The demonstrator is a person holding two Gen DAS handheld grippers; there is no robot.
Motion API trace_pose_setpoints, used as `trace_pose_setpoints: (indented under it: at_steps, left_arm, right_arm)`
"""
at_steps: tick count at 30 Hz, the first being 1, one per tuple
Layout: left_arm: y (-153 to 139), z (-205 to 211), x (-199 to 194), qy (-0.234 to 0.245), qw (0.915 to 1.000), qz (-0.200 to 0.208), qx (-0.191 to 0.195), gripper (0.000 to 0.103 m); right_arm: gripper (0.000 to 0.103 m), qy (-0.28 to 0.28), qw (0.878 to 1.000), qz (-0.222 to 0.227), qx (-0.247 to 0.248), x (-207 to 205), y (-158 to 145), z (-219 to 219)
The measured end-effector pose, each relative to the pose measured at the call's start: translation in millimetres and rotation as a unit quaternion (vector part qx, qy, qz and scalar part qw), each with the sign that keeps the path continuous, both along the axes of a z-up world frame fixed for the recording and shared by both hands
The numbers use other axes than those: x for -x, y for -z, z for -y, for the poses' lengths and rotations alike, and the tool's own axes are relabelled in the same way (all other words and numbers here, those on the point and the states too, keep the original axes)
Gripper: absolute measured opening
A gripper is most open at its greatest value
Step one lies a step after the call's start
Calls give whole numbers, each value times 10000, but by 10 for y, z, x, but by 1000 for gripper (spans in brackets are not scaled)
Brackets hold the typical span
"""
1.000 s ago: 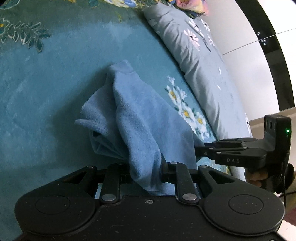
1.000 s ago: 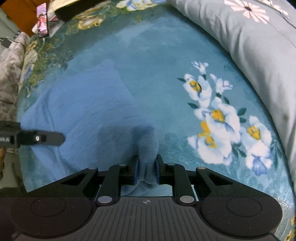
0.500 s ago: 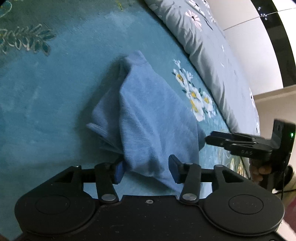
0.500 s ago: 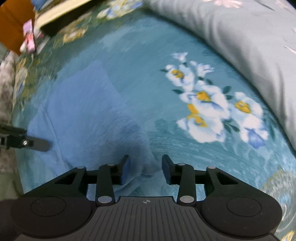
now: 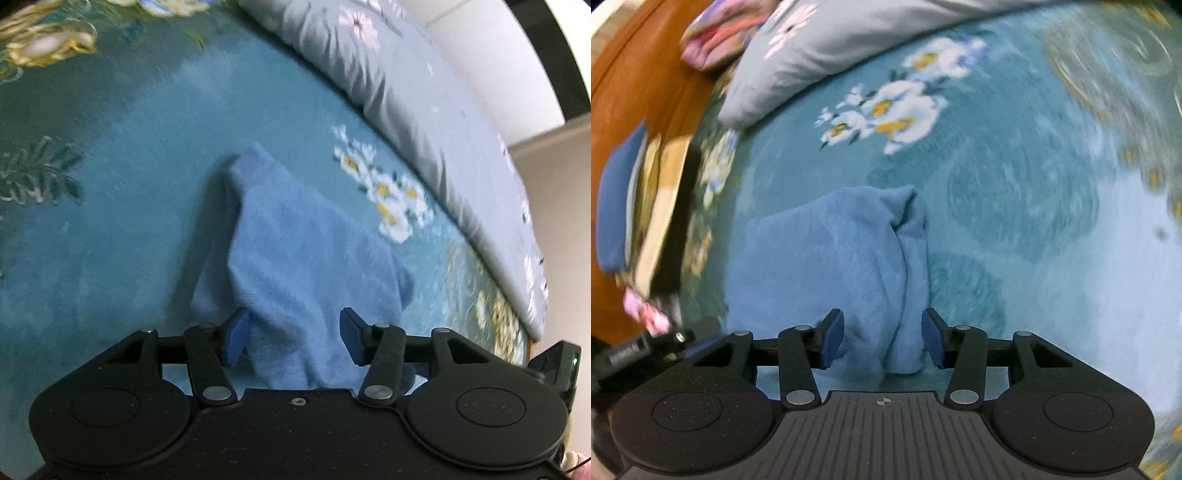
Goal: Fold clothes
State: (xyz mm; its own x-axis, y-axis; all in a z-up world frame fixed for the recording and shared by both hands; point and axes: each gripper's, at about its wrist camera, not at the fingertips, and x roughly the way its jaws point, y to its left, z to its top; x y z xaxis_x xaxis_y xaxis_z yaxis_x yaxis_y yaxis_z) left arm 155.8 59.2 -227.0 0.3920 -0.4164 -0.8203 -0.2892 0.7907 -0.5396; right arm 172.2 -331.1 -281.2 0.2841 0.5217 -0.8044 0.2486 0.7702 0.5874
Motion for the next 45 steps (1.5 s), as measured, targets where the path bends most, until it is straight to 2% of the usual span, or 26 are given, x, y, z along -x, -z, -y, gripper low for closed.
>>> trace_pose_setpoints:
  at_steps: [3,8,10,13,17,22,26,31,35,39,42,45]
  left_arm:
    - [81,20,-52,165,9998,-110,42,49]
    - [182,-14,-89,298,9992,-256,102,47]
    - [221,-42,-89,321,9988,-367,33,47]
    - [234,-102,-61,350,9988,-344,83,47]
    - [288,-118,-59,456,9982,-385,47,47]
    - [364,-157,-57,515,9977,-439,9,47]
    - [448,-195,-51,498,9974,-516,22,47]
    - [454,-215,-43,502,9974,-522,49,47]
    - [333,-245,-30,442,9981,-410,126,47]
    - [211,-268,-1,462,9981,-318,247,47]
    - [166,-221,-20,534,9979,-279,231,47]
    - [76,-140,-68,638,9978,-146,-47,47]
  right_arm:
    - [40,255,9996,-116,-100,-55,136,-41]
    - [40,740,9970,165,-135,-205,163,-21]
    - [40,815,9965,194,-57,-327,207,-3]
    - [40,625,9978,182,106,-532,266,-61]
    - [10,218,9988,136,423,-653,208,-192]
    - [5,163,9980,136,593,-773,176,-106]
    - [5,152,9959,296,836,-867,130,-72]
    - [5,52,9947,155,1019,-935,262,-84]
    - [5,201,9967,243,751,-837,189,-44]
    - [9,439,9980,203,406,-570,60,51]
    - [12,495,9981,111,355,-320,-11,59]
    - [24,418,9988,-5,251,-139,-28,-2]
